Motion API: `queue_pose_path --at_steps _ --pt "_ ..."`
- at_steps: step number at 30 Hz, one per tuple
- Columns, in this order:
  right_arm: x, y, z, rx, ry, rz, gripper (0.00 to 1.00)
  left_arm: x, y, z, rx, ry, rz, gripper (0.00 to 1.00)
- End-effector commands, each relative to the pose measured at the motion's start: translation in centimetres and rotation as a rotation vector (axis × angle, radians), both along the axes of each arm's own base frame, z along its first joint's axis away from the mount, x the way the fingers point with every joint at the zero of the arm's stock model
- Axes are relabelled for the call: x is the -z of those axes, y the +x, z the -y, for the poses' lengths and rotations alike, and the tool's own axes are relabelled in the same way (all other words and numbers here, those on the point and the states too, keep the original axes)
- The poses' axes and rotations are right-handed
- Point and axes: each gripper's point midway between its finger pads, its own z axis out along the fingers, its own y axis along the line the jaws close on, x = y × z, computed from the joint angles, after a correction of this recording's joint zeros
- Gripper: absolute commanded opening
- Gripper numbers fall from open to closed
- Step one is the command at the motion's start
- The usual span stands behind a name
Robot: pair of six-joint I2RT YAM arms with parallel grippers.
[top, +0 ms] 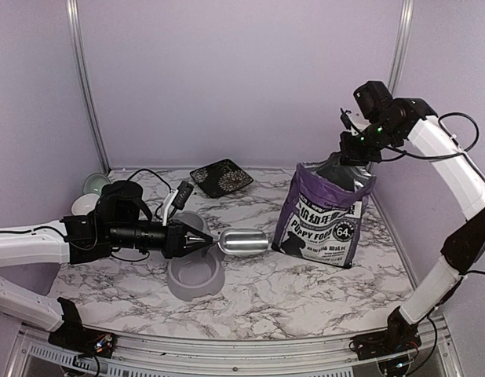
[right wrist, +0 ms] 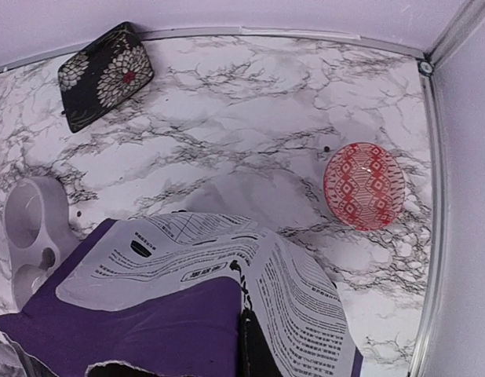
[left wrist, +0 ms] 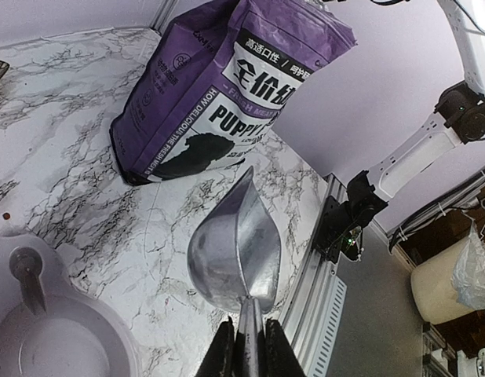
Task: Serve the pet food
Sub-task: Move the pet food bag to the center of the board.
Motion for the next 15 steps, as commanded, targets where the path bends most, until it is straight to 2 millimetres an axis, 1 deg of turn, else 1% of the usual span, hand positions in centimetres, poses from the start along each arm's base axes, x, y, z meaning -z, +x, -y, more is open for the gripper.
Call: queue_pose_path --at_steps 1,3,4,5,8,9,10,14,15 --pt "-12.3 3.0 5.6 0.292 0.070 0.415 0.00 -1.9 -0.1 -0.1 -0.015 -0.057 0.033 0.00" --pt "-12.4 2.9 7.5 0.355 0.079 0.421 0.00 -2.0 -0.1 -0.1 -0.020 -0.061 0.031 0.00" --pt "-12.0 2.7 8.2 0.381 0.074 0.414 0.00 -2.0 -0.1 -0.1 -0.021 -0.061 0.029 0.00" --pt "-11.9 2.3 9.1 0.412 0.072 0.416 0.00 -1.9 -0.1 -0.1 -0.021 -0.060 0.026 0.00" --pt "-11.5 0.8 10.7 0.481 0.075 0.412 0.00 -1.8 -0.2 0.2 -0.013 -0.056 0.022 0.00" --pt "-11.2 0.3 11.0 0.495 0.076 0.402 0.00 -1.7 -0.3 0.3 -0.007 -0.053 0.021 0.00" --pt "-10.3 -1.1 11.2 0.517 0.094 0.366 0.00 -1.9 -0.2 0.7 0.000 -0.054 0.022 0.00" --pt "-8.2 -2.6 10.2 0.468 0.141 0.315 0.00 -1.9 -0.3 1.1 0.007 -0.052 0.019 0.00" --pt "-7.3 -2.8 10.0 0.445 0.132 0.298 0.06 -1.9 -0.3 1.1 0.008 -0.052 0.019 0.00"
